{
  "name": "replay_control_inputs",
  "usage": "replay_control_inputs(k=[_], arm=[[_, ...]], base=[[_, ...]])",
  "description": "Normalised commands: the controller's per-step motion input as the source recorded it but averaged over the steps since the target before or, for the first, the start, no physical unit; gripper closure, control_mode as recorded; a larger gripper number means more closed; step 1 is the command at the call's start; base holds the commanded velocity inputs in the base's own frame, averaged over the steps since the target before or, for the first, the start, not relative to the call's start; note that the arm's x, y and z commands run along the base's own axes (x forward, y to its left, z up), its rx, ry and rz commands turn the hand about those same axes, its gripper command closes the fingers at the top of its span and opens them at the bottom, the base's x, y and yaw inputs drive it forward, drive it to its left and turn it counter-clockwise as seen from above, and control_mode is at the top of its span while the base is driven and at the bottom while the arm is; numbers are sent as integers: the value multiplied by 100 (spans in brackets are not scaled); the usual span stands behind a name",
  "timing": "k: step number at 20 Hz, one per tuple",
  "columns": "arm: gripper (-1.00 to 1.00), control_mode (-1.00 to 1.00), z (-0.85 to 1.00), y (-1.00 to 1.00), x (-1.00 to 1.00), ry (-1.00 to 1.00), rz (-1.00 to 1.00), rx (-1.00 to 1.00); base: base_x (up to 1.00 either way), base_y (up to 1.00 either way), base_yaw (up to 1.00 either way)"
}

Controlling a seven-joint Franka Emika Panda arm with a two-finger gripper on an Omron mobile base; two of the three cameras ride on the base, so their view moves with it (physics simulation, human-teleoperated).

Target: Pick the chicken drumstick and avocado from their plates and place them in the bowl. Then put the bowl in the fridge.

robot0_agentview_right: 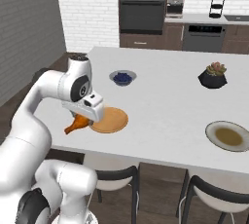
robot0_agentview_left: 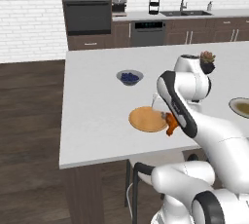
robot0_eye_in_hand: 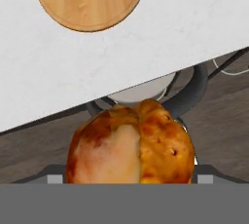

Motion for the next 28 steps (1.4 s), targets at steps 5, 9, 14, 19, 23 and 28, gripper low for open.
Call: replay_control_inputs(k=[5, 9, 14, 19, 23, 28], arm=[[100, -100, 9, 5, -63, -7, 0, -4], [100, -100, 22, 11, -51, 0, 0, 0], [100, -100, 0, 2, -1, 1, 0, 0], [100, -100, 0, 0, 0, 0, 0, 0], [100, 100, 0, 0, -1, 0, 0, 0], [100, 100, 0, 0, 0, 0, 0, 0]], base=[[0, 0, 0], [0, 0, 0], [0, 0, 0], [0, 0, 0], [-25, -1, 0], [-51, -43, 0]])
